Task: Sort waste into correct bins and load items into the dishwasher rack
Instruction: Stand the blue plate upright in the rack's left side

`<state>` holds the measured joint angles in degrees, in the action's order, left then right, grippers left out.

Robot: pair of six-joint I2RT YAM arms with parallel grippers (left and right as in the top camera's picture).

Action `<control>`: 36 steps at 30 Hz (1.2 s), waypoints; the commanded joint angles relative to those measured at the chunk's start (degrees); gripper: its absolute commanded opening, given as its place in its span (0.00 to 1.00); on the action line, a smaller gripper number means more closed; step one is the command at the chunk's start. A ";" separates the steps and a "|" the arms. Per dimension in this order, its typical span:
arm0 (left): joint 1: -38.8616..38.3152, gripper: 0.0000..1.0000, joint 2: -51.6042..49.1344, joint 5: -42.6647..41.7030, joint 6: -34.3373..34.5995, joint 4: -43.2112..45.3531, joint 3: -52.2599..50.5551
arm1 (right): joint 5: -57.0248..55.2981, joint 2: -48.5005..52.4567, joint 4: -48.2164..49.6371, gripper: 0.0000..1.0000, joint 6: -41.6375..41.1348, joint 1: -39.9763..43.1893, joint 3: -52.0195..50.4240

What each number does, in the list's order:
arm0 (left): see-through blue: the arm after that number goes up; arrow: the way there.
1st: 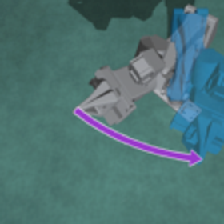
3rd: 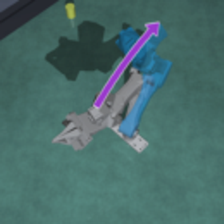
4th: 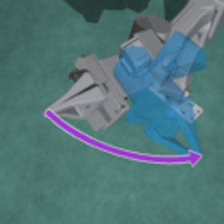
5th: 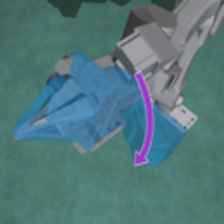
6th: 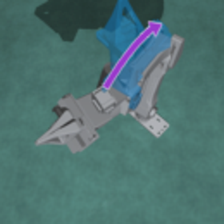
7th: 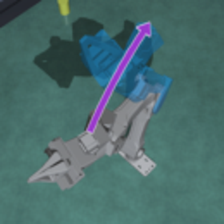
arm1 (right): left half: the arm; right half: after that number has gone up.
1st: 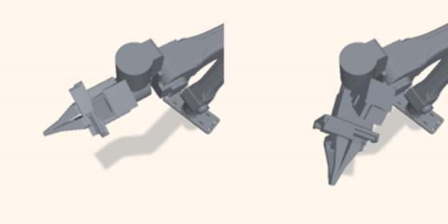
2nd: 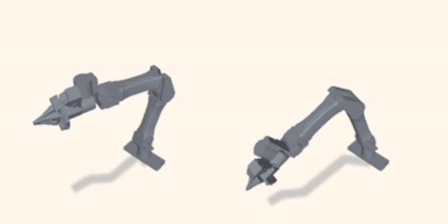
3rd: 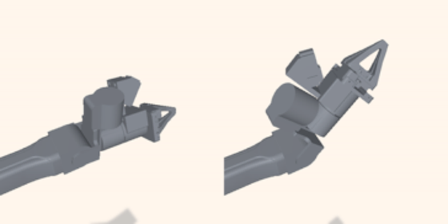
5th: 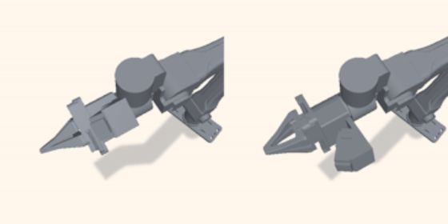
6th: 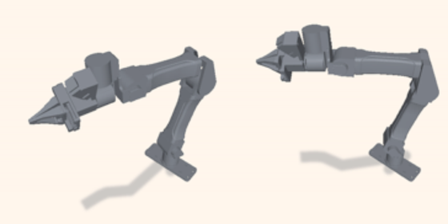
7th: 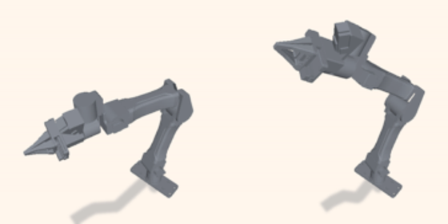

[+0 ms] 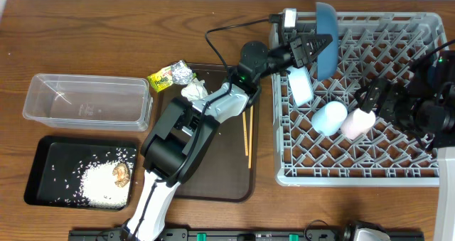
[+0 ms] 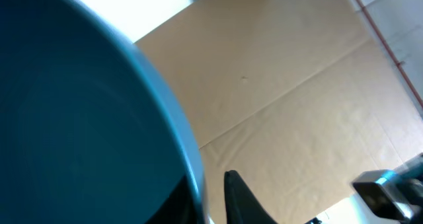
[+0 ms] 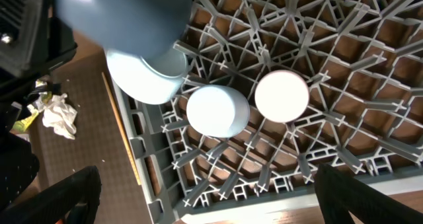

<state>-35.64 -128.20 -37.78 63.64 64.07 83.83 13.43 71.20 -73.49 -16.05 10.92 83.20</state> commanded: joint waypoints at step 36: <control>3.67 0.08 -0.37 -6.78 -18.49 -24.76 1.81 | -0.13 -0.04 -0.02 0.95 0.90 0.26 0.57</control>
<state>-31.75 -126.21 -47.37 47.37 41.25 86.56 13.43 71.20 -73.49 -15.90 10.92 83.20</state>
